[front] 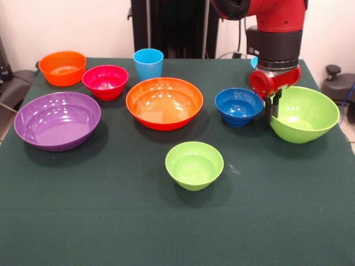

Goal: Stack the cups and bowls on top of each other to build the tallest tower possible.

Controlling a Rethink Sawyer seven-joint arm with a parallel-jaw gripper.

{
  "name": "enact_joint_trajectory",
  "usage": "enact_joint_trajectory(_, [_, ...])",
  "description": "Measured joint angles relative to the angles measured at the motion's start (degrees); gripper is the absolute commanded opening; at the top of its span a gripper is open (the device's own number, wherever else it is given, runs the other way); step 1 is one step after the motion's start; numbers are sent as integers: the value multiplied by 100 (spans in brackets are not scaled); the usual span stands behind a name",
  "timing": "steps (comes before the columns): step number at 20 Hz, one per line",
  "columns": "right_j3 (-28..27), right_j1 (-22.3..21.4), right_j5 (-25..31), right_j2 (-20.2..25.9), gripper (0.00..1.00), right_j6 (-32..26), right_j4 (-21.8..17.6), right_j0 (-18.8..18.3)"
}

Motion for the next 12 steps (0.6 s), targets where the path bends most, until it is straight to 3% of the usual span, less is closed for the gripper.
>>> enact_joint_trajectory(5, [3,-35,131,9,0,0,98,0])
enact_joint_trajectory(12, [36,-401,1028,243,0,0,558,-228])
